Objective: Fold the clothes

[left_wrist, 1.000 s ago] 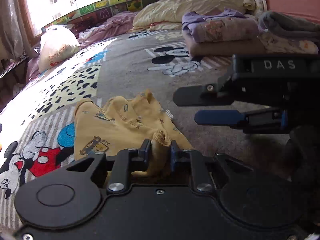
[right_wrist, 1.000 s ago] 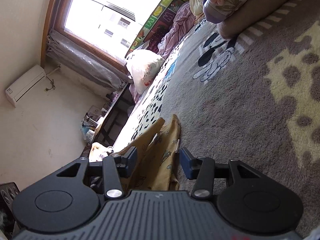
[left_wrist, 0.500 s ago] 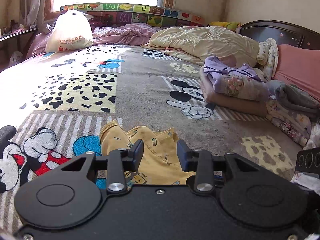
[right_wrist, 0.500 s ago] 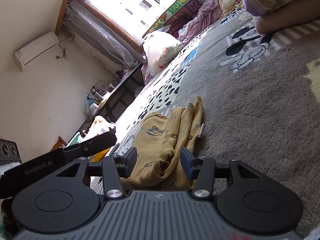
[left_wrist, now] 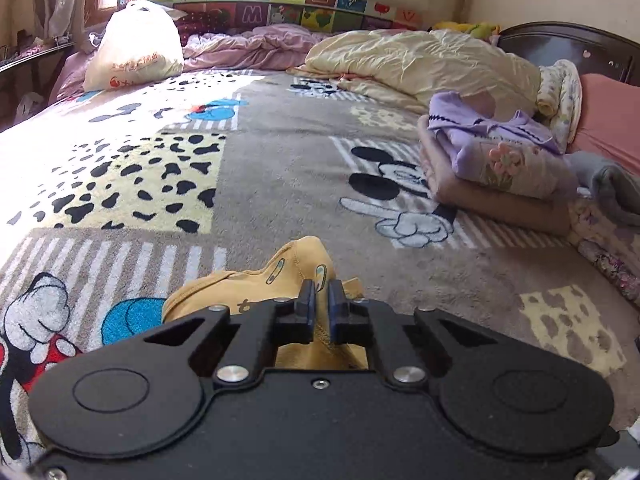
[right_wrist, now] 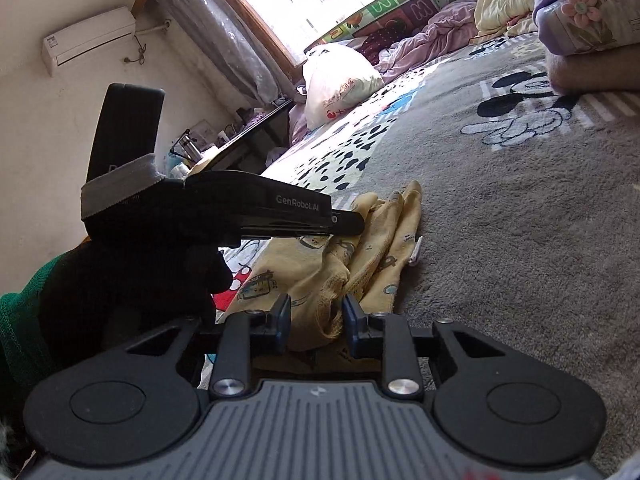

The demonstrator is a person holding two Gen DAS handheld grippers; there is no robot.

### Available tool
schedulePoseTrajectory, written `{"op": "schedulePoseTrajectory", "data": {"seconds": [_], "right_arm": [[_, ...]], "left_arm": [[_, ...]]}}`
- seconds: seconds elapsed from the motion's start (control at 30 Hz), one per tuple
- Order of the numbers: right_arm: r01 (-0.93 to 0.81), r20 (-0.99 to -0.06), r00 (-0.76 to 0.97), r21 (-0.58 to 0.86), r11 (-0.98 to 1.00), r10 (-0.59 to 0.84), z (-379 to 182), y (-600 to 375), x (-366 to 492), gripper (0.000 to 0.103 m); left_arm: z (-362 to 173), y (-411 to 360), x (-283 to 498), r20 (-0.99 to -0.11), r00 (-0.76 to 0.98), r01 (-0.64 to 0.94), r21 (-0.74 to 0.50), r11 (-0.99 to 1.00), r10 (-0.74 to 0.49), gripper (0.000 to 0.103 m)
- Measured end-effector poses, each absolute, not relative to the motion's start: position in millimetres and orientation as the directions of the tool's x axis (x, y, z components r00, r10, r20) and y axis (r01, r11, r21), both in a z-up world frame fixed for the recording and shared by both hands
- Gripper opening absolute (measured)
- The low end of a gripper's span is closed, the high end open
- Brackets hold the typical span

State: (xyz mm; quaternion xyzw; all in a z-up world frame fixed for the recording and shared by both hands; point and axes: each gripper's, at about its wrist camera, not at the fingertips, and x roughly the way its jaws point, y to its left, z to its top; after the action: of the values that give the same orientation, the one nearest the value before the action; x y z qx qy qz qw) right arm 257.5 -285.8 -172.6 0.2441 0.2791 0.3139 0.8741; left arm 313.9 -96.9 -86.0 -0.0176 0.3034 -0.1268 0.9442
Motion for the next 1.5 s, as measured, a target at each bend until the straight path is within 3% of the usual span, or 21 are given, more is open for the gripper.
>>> {"op": "schedulePoseTrajectory", "data": {"seconds": [0.07, 0.17, 0.27, 0.4, 0.57, 0.77, 0.83, 0.87, 1.0, 1.17, 1.33, 1.4, 1.5], "right_arm": [[-0.421, -0.319, 0.657, 0.596, 0.684, 0.683, -170, -288, 256, 0.025], [-0.4, -0.341, 0.658, 0.597, 0.696, 0.671, -171, -291, 257, 0.025], [-0.38, -0.366, 0.656, 0.596, 0.708, 0.66, -174, -292, 258, 0.025], [-0.388, -0.368, 0.648, 0.594, 0.705, 0.667, -173, -292, 258, 0.025], [-0.392, -0.375, 0.648, 0.581, 0.713, 0.663, -173, -289, 256, 0.027], [-0.398, -0.369, 0.648, 0.582, 0.71, 0.666, -173, -288, 256, 0.027], [-0.404, -0.366, 0.645, 0.582, 0.706, 0.671, -173, -288, 257, 0.027], [-0.41, -0.367, 0.64, 0.579, 0.704, 0.675, -172, -287, 257, 0.027], [-0.428, -0.376, 0.628, 0.564, 0.706, 0.681, -172, -285, 255, 0.028], [-0.447, -0.353, 0.633, 0.56, 0.697, 0.689, -168, -288, 254, 0.028], [-0.431, -0.364, 0.64, 0.56, 0.708, 0.677, -168, -291, 255, 0.028], [-0.411, -0.38, 0.643, 0.563, 0.717, 0.666, -171, -293, 257, 0.028], [-0.39, -0.4, 0.639, 0.568, 0.725, 0.657, -173, -296, 258, 0.028]], "left_arm": [[-96, -103, 320, -0.617, 0.746, 0.242, -0.099, 0.965, -0.251, 0.005], [-122, -114, 329, -0.702, 0.652, 0.32, -0.087, 0.944, -0.286, 0.028], [-110, -101, 311, -0.636, 0.711, 0.288, -0.125, 0.95, -0.299, 0.028], [-97, -95, 301, -0.63, 0.716, 0.288, -0.126, 0.949, -0.3, 0.027], [-111, -124, 324, -0.709, 0.672, 0.315, 0.015, 0.949, -0.212, 0.028], [-123, -139, 351, -0.751, 0.638, 0.291, 0.03, 0.956, -0.171, 0.029], [-122, -138, 353, -0.751, 0.639, 0.294, 0.037, 0.955, -0.168, 0.013], [-122, -138, 353, -0.75, 0.639, 0.298, 0.032, 0.954, -0.174, 0.006], [-114, -123, 347, -0.716, 0.663, 0.252, -0.063, 0.966, -0.219, 0.003], [-90, -117, 332, -0.632, 0.74, 0.209, -0.108, 0.972, -0.23, 0.003], [-111, -128, 349, -0.685, 0.697, 0.178, -0.122, 0.976, -0.212, 0.004], [-121, -125, 354, -0.703, 0.662, 0.192, -0.174, 0.966, -0.258, 0.011], [-105, -95, 333, -0.632, 0.711, 0.168, -0.273, 0.947, -0.308, 0.011]]}}
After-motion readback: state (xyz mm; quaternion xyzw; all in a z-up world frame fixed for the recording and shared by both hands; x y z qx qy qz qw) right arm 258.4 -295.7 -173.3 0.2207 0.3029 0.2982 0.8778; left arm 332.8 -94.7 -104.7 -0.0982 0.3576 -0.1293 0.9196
